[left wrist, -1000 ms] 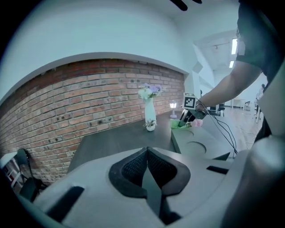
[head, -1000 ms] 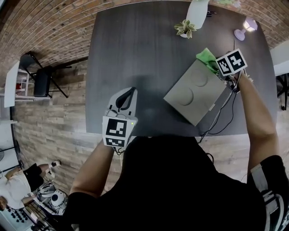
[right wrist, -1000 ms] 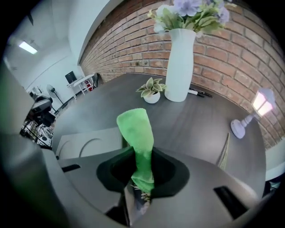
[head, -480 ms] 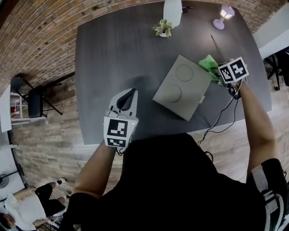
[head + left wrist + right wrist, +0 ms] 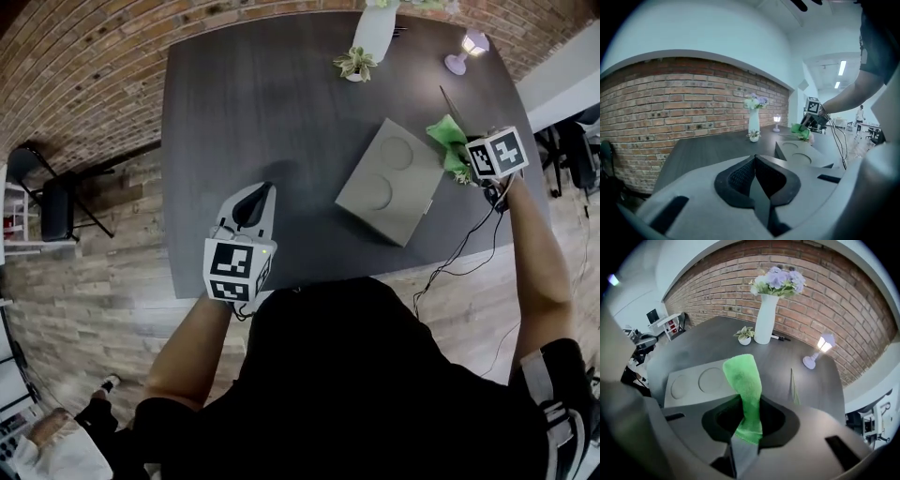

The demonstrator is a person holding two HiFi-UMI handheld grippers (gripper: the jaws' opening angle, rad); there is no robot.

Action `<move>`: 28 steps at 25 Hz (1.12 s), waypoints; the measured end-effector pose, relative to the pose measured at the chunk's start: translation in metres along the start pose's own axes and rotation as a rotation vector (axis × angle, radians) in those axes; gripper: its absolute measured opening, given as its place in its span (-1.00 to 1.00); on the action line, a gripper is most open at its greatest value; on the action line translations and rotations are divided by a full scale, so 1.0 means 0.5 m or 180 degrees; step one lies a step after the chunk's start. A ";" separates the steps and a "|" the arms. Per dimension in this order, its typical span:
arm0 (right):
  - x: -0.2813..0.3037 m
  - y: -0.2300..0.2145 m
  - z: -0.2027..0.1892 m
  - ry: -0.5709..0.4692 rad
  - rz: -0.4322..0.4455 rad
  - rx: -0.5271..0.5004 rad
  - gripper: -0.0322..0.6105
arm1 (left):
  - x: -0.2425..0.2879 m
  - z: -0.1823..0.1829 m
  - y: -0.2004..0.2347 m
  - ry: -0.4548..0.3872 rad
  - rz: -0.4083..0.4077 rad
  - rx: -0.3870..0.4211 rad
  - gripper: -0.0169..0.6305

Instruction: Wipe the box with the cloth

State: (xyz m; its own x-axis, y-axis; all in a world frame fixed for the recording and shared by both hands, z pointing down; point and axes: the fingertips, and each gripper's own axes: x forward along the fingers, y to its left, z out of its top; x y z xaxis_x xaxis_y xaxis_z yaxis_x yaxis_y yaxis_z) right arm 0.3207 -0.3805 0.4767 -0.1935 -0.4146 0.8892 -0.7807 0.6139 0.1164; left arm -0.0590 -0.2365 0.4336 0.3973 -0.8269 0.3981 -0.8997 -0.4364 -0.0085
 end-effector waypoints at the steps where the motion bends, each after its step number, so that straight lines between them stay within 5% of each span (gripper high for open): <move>1: 0.000 0.011 0.023 -0.0032 -0.0002 -0.0038 -0.64 | -0.013 -0.007 0.017 0.0006 0.0040 -0.0050 -0.92; 15: 0.152 0.153 0.246 0.0358 -0.0202 -0.1192 -0.64 | -0.182 -0.114 0.182 0.0216 0.0702 -0.0363 -0.92; 22: 0.177 0.189 0.228 0.0561 -0.0164 -0.1197 -0.64 | -0.246 -0.161 0.221 0.0224 0.0914 -0.0496 -0.92; 28: 0.160 0.252 0.197 0.0536 -0.0007 -0.1079 -0.64 | -0.226 -0.159 0.222 0.0180 0.0776 -0.0492 -0.92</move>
State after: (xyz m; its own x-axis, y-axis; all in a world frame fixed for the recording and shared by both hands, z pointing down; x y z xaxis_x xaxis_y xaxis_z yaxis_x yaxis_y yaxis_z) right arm 0.1481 -0.4025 0.5191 -0.0697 -0.3173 0.9458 -0.5347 0.8122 0.2331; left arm -0.2182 -0.1635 0.4605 0.1592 -0.8777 0.4521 -0.9860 -0.1644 0.0280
